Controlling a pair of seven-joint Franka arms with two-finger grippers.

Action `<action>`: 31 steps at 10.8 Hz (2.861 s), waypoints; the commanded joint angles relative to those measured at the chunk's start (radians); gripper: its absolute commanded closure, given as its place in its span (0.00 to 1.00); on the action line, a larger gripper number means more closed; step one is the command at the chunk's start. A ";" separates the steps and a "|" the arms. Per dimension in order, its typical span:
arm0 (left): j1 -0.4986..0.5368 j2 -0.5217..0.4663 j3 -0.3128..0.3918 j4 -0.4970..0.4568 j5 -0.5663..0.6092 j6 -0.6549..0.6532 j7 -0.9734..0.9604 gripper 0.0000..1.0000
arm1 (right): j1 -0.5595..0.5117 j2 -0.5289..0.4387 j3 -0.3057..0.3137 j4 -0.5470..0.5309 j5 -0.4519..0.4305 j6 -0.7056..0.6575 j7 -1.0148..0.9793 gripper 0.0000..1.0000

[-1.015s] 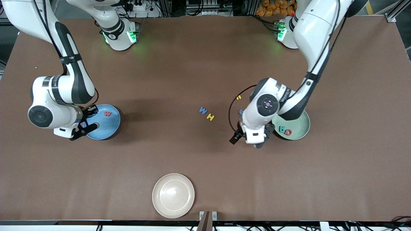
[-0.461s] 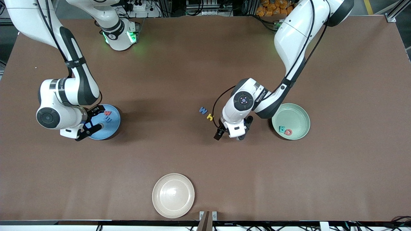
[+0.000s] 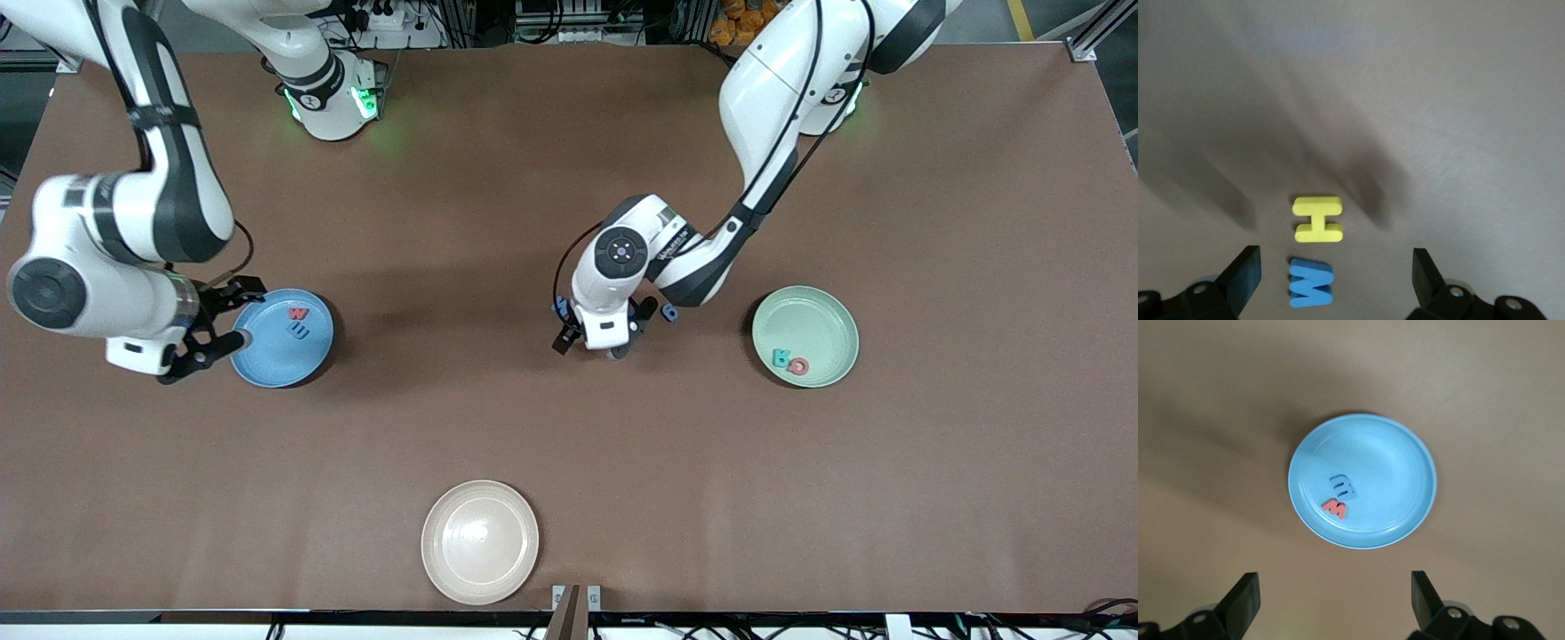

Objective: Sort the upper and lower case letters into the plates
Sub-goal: 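Drop the m on the blue plate while the left gripper reaches the H, then grasp the yellow H with the left gripper and lift it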

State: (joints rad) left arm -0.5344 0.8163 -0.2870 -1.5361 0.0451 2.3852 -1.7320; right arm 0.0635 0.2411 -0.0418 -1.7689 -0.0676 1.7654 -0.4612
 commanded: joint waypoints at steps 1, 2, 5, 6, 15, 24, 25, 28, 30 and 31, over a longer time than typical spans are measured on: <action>-0.002 0.021 0.011 0.025 -0.021 -0.067 0.006 0.00 | 0.002 -0.077 -0.001 0.003 0.031 -0.015 -0.014 0.00; -0.005 0.035 0.012 0.025 -0.013 -0.067 0.006 0.00 | 0.004 -0.109 -0.001 0.003 0.044 -0.015 -0.010 0.00; -0.012 0.060 0.026 0.027 -0.010 -0.067 0.006 0.00 | 0.033 -0.199 -0.004 0.012 0.043 -0.015 0.042 0.00; -0.012 0.063 0.028 0.028 -0.010 -0.067 0.006 0.00 | 0.033 -0.218 -0.003 0.014 0.045 -0.015 0.086 0.00; -0.007 0.058 0.028 0.053 -0.010 -0.083 0.008 0.60 | 0.029 -0.261 -0.003 0.071 0.046 -0.014 0.420 0.00; 0.033 0.034 0.026 0.097 -0.013 -0.193 0.074 0.83 | 0.015 -0.255 0.003 0.071 0.046 -0.034 0.408 0.00; 0.051 0.023 0.026 0.105 -0.013 -0.227 0.101 0.83 | 0.004 -0.253 0.005 0.071 0.046 -0.035 0.408 0.00; 0.114 -0.002 0.023 0.108 -0.014 -0.284 0.204 0.83 | 0.010 -0.226 0.026 0.068 0.043 -0.024 0.404 0.00; 0.177 -0.038 0.022 0.102 -0.014 -0.345 0.314 0.83 | 0.028 -0.204 0.045 0.062 0.057 -0.026 0.415 0.00; 0.210 -0.057 0.022 0.097 -0.011 -0.391 0.374 0.83 | 0.045 -0.204 0.060 0.063 0.104 -0.026 0.421 0.00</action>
State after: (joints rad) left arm -0.3671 0.8066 -0.2599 -1.4187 0.0451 2.0602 -1.4381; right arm 0.0943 0.0355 -0.0044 -1.7068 -0.0154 1.7397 -0.0536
